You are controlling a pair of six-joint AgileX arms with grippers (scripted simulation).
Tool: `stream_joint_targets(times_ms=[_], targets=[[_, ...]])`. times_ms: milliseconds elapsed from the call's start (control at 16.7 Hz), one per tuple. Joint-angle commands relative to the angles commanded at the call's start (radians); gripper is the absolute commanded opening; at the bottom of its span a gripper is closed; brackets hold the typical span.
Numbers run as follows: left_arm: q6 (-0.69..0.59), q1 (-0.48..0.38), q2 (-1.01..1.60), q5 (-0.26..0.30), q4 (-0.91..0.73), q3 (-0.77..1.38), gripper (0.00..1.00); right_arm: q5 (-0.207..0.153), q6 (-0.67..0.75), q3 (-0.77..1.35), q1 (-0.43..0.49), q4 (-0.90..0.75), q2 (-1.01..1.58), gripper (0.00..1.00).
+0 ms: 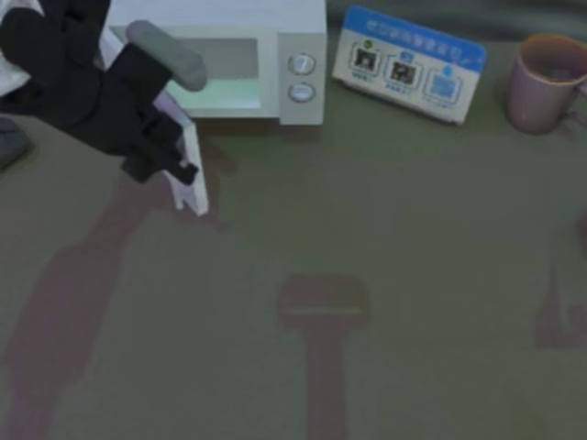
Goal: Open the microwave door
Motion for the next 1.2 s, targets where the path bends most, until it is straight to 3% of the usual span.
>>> stream_joint_targets(times_ms=[720, 1200], targets=[[0.001, -0.001, 0.003, 0.005, -0.002, -0.003, 0.00, 0.000, 0.000, 0.000, 0.000, 0.000, 0.000, 1.00], [0.177, 0.070, -0.008, 0.079, -0.059, -0.007, 0.00, 0.000, 0.000, 0.000, 0.000, 0.000, 0.000, 1.00]])
